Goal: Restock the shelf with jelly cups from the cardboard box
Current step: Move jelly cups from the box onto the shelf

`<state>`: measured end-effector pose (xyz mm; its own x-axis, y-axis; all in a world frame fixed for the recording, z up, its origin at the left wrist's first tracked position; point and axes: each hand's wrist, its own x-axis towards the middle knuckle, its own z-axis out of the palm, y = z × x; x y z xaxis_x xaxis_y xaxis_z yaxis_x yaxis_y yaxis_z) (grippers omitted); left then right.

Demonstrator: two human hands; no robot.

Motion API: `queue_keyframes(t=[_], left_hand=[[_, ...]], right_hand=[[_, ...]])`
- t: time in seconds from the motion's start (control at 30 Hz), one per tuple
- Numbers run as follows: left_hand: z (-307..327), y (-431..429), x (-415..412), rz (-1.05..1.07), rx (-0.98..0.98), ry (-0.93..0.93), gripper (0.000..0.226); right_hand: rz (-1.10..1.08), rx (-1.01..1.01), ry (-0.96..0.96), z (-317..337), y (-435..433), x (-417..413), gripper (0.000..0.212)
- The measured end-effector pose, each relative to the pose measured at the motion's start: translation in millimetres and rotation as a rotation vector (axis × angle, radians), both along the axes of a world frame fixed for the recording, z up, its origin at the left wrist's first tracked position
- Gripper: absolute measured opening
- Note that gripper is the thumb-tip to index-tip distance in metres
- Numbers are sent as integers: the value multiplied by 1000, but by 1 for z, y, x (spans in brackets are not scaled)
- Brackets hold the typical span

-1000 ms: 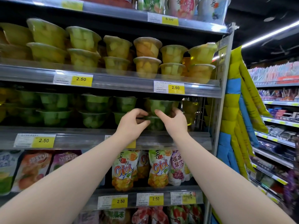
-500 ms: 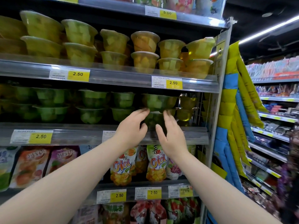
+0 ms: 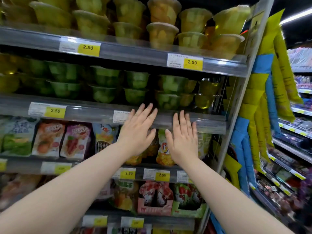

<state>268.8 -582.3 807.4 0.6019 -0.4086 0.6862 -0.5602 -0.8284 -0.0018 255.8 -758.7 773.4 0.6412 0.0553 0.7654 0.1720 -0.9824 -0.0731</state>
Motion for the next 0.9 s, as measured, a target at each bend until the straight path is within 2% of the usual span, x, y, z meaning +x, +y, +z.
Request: queue_keyframes(t=[0.17, 0.3, 0.4, 0.5, 0.73, 0.9], left_hand=[[-62, 41, -34, 101, -22, 169, 68], [-109, 90, -74, 327, -41, 384, 75], [-135, 135, -108, 411, -94, 490, 76], [-162, 187, -144, 476, -60, 579, 74], [-220, 316, -243, 583, -81, 741, 73], [-259, 385, -288, 650, -70, 870, 70]], right_hand=[[191, 88, 41, -45, 22, -17, 60], [322, 125, 236, -78, 64, -49, 57], [343, 163, 395, -96, 103, -74, 59], [379, 166, 548, -120, 149, -99, 63], [419, 135, 736, -179, 275, -159, 69], [459, 89, 907, -230, 344, -193, 64]])
